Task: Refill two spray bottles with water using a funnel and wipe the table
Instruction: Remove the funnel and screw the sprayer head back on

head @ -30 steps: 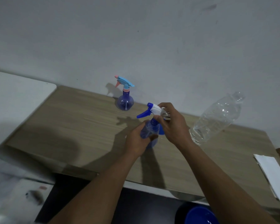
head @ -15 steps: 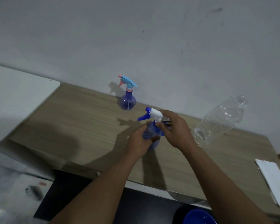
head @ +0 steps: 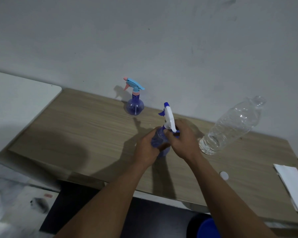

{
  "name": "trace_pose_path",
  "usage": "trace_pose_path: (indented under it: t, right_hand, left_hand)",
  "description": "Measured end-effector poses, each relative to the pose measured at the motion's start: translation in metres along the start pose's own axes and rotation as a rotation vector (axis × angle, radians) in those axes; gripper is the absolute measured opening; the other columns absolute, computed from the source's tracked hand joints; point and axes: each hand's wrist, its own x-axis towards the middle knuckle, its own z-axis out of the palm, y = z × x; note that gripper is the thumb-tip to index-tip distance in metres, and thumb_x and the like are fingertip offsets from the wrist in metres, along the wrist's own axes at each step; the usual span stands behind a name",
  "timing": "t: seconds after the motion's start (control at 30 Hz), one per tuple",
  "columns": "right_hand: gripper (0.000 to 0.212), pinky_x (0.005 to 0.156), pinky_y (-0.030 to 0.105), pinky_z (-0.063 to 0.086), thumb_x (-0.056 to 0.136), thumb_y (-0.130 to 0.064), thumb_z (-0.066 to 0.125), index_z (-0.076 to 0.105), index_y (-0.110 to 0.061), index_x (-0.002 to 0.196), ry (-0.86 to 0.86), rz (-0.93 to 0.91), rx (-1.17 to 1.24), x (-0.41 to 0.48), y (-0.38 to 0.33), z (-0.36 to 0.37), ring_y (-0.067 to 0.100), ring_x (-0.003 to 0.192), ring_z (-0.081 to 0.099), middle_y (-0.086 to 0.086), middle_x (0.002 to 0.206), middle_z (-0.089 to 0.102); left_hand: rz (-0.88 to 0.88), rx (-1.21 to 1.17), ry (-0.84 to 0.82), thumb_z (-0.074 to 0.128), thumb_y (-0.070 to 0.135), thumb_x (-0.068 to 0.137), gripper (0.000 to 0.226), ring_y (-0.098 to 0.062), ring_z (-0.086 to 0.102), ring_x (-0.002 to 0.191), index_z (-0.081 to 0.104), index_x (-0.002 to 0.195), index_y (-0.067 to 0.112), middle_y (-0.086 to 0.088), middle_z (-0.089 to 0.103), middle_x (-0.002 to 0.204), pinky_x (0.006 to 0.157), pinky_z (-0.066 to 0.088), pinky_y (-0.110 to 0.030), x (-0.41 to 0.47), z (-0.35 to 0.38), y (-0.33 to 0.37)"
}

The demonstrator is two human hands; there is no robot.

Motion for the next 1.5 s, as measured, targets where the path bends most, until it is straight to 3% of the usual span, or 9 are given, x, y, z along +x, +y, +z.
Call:
trace_pose_path:
  t: [0.2, 0.33, 0.47, 0.7, 0.83, 1.0, 1.17, 1.3, 1.5]
  right_hand:
    - [0.024, 0.062, 0.006, 0.045, 0.080, -0.031, 0.082, 0.059, -0.031, 0.087, 0.031, 0.090, 0.054, 0.001, 0.002, 0.001, -0.007, 0.080, 0.064, -0.018, 0.085, 0.068]
    - [0.011, 0.065, 0.008, 0.045, 0.087, -0.024, 0.073, 0.068, -0.022, 0.096, 0.056, 0.015, 0.059, -0.005, 0.006, 0.004, -0.002, 0.084, 0.064, -0.018, 0.087, 0.067]
    - [0.015, 0.066, 0.005, 0.045, 0.083, -0.036, 0.074, 0.061, -0.035, 0.090, 0.080, 0.051, 0.081, -0.004, 0.005, 0.006, -0.003, 0.084, 0.064, -0.018, 0.088, 0.068]
    - [0.015, 0.068, 0.010, 0.046, 0.084, -0.037, 0.068, 0.058, -0.049, 0.084, 0.125, 0.006, 0.106, -0.009, 0.006, 0.008, -0.002, 0.084, 0.065, -0.025, 0.088, 0.067]
    - [0.018, 0.068, 0.009, 0.047, 0.081, -0.043, 0.074, 0.059, -0.040, 0.090, 0.112, 0.080, 0.115, -0.007, 0.006, 0.007, -0.003, 0.085, 0.066, -0.020, 0.090, 0.069]
    - [0.012, 0.069, 0.008, 0.045, 0.090, -0.027, 0.069, 0.061, -0.036, 0.092, 0.107, -0.016, 0.078, -0.011, 0.009, 0.007, -0.002, 0.085, 0.064, -0.015, 0.091, 0.068]
    - [0.019, 0.071, 0.009, 0.048, 0.083, -0.039, 0.075, 0.063, -0.034, 0.096, 0.114, 0.075, 0.112, -0.011, 0.008, 0.009, -0.002, 0.087, 0.066, -0.016, 0.094, 0.070]
    - [0.014, 0.069, 0.006, 0.043, 0.090, -0.026, 0.070, 0.061, -0.036, 0.091, 0.111, -0.004, 0.078, -0.012, 0.011, 0.009, -0.002, 0.086, 0.064, -0.014, 0.091, 0.067]
    - [0.020, 0.072, 0.011, 0.047, 0.087, -0.036, 0.075, 0.065, -0.027, 0.101, 0.101, 0.078, 0.102, -0.011, 0.013, 0.010, -0.001, 0.089, 0.065, -0.013, 0.098, 0.069]
  left_hand:
    - [0.009, 0.045, -0.055, 0.087, 0.007, 0.073, 0.065, 0.014, 0.066, 0.087, 0.061, 0.127, 0.034, 0.017, 0.071, 0.100, 0.066, 0.048, -0.004, -0.001, -0.005, -0.001]
    - [0.000, 0.017, -0.062, 0.083, 0.002, 0.077, 0.064, 0.005, 0.069, 0.092, 0.060, 0.132, 0.026, 0.009, 0.073, 0.108, 0.070, 0.051, -0.007, -0.002, -0.005, 0.001]
    - [-0.002, 0.019, -0.057, 0.086, 0.003, 0.074, 0.065, 0.009, 0.068, 0.082, 0.062, 0.133, 0.017, 0.010, 0.072, 0.098, 0.063, 0.050, -0.007, -0.003, -0.005, 0.001]
    - [0.016, 0.032, -0.059, 0.085, 0.001, 0.075, 0.061, 0.010, 0.069, 0.079, 0.063, 0.123, 0.030, 0.027, 0.072, 0.083, 0.059, 0.049, -0.006, -0.005, -0.007, 0.004]
    - [0.004, 0.057, -0.038, 0.082, -0.001, 0.077, 0.055, 0.006, 0.069, 0.073, 0.065, 0.119, 0.029, 0.025, 0.072, 0.078, 0.056, 0.048, -0.006, -0.005, -0.006, 0.004]
    - [-0.011, 0.006, -0.059, 0.087, 0.004, 0.073, 0.064, 0.000, 0.071, 0.089, 0.064, 0.129, 0.025, 0.008, 0.075, 0.102, 0.065, 0.053, -0.012, -0.005, -0.005, 0.007]
    - [-0.026, 0.006, -0.031, 0.084, -0.002, 0.075, 0.058, 0.009, 0.069, 0.079, 0.066, 0.124, 0.022, 0.015, 0.073, 0.090, 0.060, 0.050, -0.007, -0.008, -0.004, 0.005]
    - [-0.025, -0.010, -0.051, 0.087, 0.006, 0.074, 0.065, -0.002, 0.071, 0.094, 0.062, 0.130, 0.028, 0.008, 0.074, 0.107, 0.067, 0.054, -0.012, -0.008, -0.005, 0.009]
    - [-0.026, 0.015, -0.037, 0.087, 0.004, 0.072, 0.061, -0.009, 0.072, 0.094, 0.065, 0.124, 0.027, 0.007, 0.075, 0.102, 0.070, 0.057, -0.016, -0.008, -0.004, 0.007]
